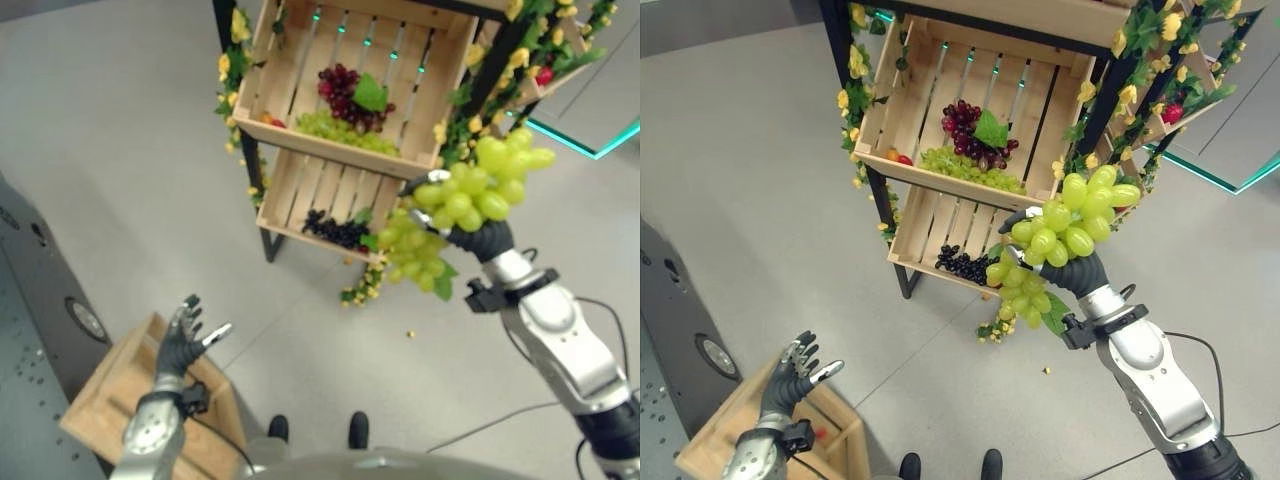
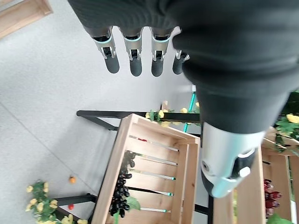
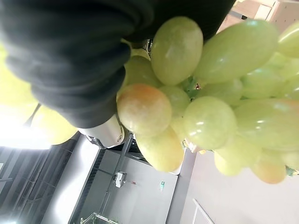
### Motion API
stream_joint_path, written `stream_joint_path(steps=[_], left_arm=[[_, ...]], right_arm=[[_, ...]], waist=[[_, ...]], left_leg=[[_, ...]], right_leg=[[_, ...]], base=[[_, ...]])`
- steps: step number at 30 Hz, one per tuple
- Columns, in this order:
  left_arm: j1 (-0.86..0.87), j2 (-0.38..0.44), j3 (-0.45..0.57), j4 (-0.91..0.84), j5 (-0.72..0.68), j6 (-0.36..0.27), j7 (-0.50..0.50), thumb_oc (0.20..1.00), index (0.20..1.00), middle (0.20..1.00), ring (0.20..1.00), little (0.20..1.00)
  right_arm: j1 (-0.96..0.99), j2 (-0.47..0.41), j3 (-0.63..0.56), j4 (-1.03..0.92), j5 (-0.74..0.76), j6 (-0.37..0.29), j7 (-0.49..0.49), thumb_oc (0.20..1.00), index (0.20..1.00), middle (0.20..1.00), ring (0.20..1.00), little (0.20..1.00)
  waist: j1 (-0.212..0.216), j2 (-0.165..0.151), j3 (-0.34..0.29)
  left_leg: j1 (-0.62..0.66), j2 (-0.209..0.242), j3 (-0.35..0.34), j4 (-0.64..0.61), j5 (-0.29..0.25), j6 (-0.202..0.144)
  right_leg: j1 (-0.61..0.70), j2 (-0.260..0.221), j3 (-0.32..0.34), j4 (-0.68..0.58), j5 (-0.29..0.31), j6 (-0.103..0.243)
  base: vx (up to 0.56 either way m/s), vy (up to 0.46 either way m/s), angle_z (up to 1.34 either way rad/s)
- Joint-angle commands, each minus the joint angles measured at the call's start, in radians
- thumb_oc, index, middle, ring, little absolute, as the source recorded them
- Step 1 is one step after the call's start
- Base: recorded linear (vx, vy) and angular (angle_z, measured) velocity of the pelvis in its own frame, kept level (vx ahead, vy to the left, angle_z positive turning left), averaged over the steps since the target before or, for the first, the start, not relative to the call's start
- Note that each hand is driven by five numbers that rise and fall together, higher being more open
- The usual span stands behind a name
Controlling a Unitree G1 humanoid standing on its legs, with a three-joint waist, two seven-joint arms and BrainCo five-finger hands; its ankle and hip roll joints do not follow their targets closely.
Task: Pick up the fruits from the basket on one side to the basket on the other side
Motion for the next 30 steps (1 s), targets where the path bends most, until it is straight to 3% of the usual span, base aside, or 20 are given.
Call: stream_joint_path(steps=[1,18,30], left_arm=[[0.020,0.028,0.038,-0.078,-0.023,-0.049,-0.010,1.000,1.000,1.000,1.000,1.000],[0.011,0.014,0.028,-0.050,-0.030,-0.032,-0.025,1.000,1.000,1.000,1.000,1.000],[-0.024,0.024,-0.034,-0.017,-0.042,-0.020,-0.033,1.000,1.000,1.000,1.000,1.000]], right_arm=[[-0.095,0.003,-0.073,-0.014,0.027,-0.049,0.002,0.200,0.200,0.200,0.200,0.200],[-0.116,0.009,-0.087,-0.018,0.006,-0.043,-0.001,0.200,0.200,0.200,0.200,0.200],[-0.303,-0.052,0.014,0.057,0.043,-0.031,-0.031,0.200,0.200,0.200,0.200,0.200]], waist=[[0.015,-0.002,-0.040],[0.019,-0.007,-0.041],[0.033,-0.016,-0.043]], left_leg=[[-0.053,0.031,-0.075,0.028,-0.050,-0.018],[-0.049,0.032,-0.080,0.028,-0.055,-0.018],[-0.048,0.034,-0.078,0.029,-0.053,-0.018]], right_leg=[[0.027,-0.039,-0.037,0.048,-0.107,0.087],[0.033,-0.037,-0.041,0.046,-0.110,0.085],[0.037,-0.038,-0.038,0.043,-0.107,0.084]], base=[[0.00,0.000,0.00],[0.00,0.000,0.00],[0.00,0.000,0.00]])
